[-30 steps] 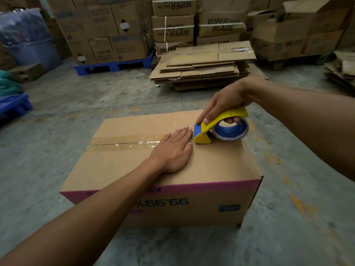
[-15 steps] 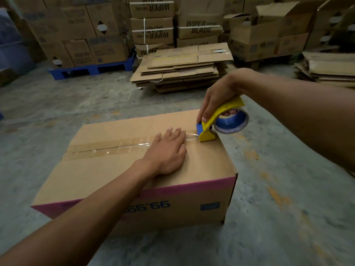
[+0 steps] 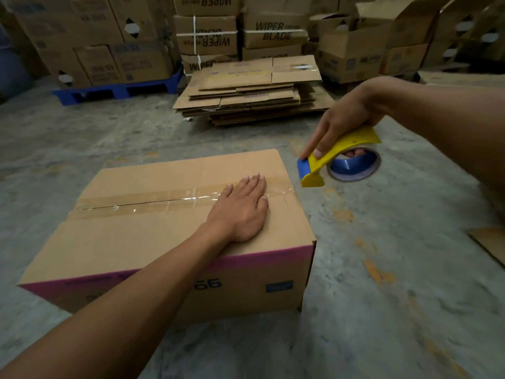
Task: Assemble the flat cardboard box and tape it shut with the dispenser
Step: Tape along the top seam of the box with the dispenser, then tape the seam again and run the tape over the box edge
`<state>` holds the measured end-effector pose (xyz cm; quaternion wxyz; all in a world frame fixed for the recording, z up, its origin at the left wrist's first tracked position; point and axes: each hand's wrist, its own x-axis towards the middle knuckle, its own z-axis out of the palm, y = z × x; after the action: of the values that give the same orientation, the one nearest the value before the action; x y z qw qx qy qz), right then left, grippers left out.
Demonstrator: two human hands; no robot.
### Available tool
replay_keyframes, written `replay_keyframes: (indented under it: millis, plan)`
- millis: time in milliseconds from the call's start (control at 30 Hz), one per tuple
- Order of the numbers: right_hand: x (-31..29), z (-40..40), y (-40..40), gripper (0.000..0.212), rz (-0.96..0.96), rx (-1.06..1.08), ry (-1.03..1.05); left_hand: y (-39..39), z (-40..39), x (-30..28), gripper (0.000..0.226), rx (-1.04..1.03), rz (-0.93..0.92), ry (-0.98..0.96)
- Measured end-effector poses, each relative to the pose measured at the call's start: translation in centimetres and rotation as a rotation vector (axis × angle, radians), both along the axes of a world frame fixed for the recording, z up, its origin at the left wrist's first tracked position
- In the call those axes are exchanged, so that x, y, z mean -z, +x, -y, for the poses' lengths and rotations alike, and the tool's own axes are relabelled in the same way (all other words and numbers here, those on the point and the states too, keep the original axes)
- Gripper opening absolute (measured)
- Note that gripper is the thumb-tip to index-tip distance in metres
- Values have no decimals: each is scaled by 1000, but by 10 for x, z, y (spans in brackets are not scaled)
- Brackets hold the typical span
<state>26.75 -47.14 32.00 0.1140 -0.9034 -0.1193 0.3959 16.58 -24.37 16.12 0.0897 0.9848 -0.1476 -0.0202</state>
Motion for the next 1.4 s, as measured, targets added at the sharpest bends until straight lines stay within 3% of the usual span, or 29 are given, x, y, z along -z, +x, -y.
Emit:
replay_keyframes:
  millis: [200, 367, 600, 700, 833, 933, 1033, 1100, 1233, 1300, 1400]
  plan:
    - [35, -6, -3, 34, 146, -76, -110, 2, 0, 2, 56, 10, 8, 11]
    - [93, 7, -7, 41, 194, -276, -507, 2, 3, -3, 52, 140, 11, 61]
    - [136, 26, -22, 39, 143, -201, -427, 37, 43, -19, 52, 441, 115, 98]
    - [131, 26, -20, 40, 165, -153, -368, 46, 51, -17, 39, 447, 183, 58]
    - [104, 27, -18, 39, 337, -66, -286, 48, 49, -14, 46, 435, 114, 61]
    - [73, 27, -19, 36, 479, 74, -124, 43, 41, -18, 42, 423, 51, -9]
    - [39, 21, -27, 36, 582, 193, 117, 33, 18, -27, 32, 293, 227, -278]
    - [20, 10, -35, 38, 480, 315, 416, 29, -5, -42, 28, 130, 344, -500]
    - [0, -32, -46, 50, 150, 368, 1054, 19, -66, -93, 25, -143, 301, -895]
    - [-5, -61, -52, 55, 77, 328, 1259, 8, -100, -114, 25, -178, 298, -964]
    - [-7, -104, -63, 53, -45, 272, 1408, -12, -143, -131, 25, -222, 254, -1048]
